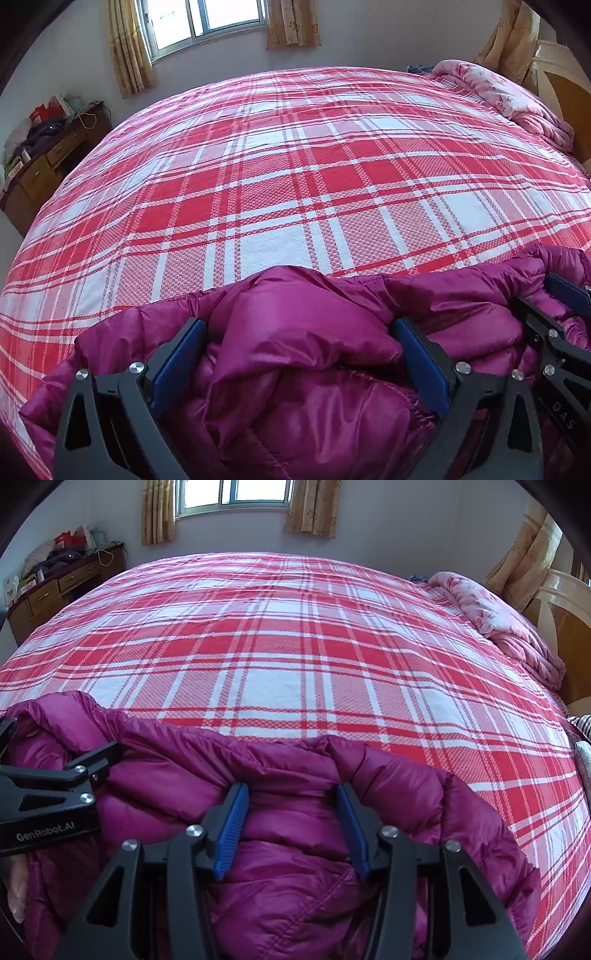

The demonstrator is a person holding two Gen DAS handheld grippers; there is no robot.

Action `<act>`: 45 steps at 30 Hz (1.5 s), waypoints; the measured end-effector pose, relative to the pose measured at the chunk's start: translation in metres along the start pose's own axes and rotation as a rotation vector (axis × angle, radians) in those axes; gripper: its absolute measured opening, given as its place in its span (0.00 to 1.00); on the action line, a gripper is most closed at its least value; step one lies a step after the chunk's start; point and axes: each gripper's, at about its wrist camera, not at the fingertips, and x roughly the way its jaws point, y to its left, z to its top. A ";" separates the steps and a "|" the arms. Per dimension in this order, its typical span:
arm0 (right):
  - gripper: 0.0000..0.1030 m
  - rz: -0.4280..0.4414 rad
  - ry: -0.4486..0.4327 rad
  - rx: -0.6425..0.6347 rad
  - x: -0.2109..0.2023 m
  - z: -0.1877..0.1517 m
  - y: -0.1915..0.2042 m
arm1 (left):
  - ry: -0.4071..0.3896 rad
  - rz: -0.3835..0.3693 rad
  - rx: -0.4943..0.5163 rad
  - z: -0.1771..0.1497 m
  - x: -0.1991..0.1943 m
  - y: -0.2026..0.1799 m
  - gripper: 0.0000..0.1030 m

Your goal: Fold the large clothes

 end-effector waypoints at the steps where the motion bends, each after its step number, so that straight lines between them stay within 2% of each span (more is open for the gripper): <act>1: 0.52 -0.001 0.000 -0.001 0.000 0.000 0.000 | 0.000 0.000 0.000 0.000 0.000 0.000 0.98; 24: 0.52 -0.003 0.004 -0.002 0.001 0.000 -0.001 | -0.002 0.007 0.004 0.000 0.001 -0.001 0.99; 29: 0.52 -0.028 0.015 -0.032 0.000 0.001 0.003 | 0.006 0.026 0.016 0.003 0.001 -0.003 0.99; 31: 0.55 -0.030 0.009 -0.052 -0.008 0.003 0.000 | 0.022 0.009 0.006 0.006 -0.006 0.004 0.99; 33: 0.64 -0.027 -0.015 -0.027 -0.027 0.001 -0.013 | 0.006 -0.023 -0.012 0.002 -0.026 0.012 0.99; 38: 0.65 -0.011 -0.043 0.032 -0.070 -0.024 -0.042 | -0.051 -0.039 -0.003 -0.030 -0.084 0.034 0.99; 45: 0.67 0.021 -0.030 0.055 -0.126 -0.093 -0.055 | -0.045 -0.086 -0.045 -0.112 -0.142 0.068 0.99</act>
